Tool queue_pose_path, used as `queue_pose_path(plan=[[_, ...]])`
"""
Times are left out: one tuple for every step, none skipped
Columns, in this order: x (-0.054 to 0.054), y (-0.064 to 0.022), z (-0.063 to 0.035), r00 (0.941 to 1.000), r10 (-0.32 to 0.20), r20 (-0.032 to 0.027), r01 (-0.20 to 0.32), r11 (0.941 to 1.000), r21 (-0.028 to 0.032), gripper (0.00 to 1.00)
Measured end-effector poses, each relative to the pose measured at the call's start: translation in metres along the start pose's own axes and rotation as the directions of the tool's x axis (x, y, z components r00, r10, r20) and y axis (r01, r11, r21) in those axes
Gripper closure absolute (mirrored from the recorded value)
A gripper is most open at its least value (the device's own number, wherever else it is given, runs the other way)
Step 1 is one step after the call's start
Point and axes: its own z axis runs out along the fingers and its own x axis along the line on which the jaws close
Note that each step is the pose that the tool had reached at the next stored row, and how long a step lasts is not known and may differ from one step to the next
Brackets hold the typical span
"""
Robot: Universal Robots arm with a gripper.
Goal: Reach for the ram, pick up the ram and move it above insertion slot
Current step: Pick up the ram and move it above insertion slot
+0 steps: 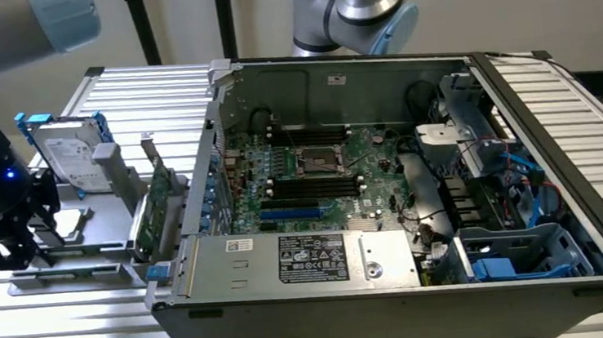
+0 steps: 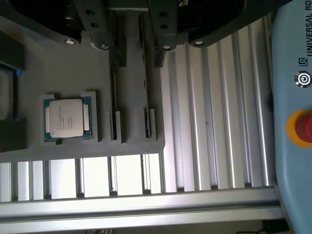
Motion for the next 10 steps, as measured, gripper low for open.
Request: queue_pose_path(plan=[[0.0, -0.0001, 0.0012, 1.0, -0.001, 0.0, 0.001, 1.0, 0.0, 0.64], [0.0, -0.0001, 0.0026, 1.0, -0.002, 0.0, 0.002, 1.0, 0.0, 0.64], [0.0, -0.0001, 0.0038, 1.0, -0.003, -0.0001, 0.003, 1.0, 0.0, 0.64], [0.0, -0.0002, 0.0052, 1.0, -0.004, -0.0001, 0.004, 1.0, 0.0, 0.64], [0.0, -0.0003, 0.0064, 1.0, -0.005, -0.0001, 0.005, 1.0, -0.0001, 0.64], [0.0, -0.0004, 0.0078, 1.0, -0.006, -0.0001, 0.006, 1.0, 0.0, 0.64], [0.001, -0.0005, 0.0089, 1.0, -0.008, -0.0002, 0.008, 1.0, -0.0001, 0.64], [0.001, -0.0006, 0.0101, 1.0, -0.009, -0.0003, 0.009, 1.0, -0.0001, 0.64], [0.001, -0.0007, 0.0113, 0.9999, -0.011, -0.0004, 0.011, 0.9999, -0.0002, 0.64], [0.001, -0.0008, 0.0124, 0.9999, -0.013, -0.0004, 0.013, 0.9999, -0.0001, 0.64]])
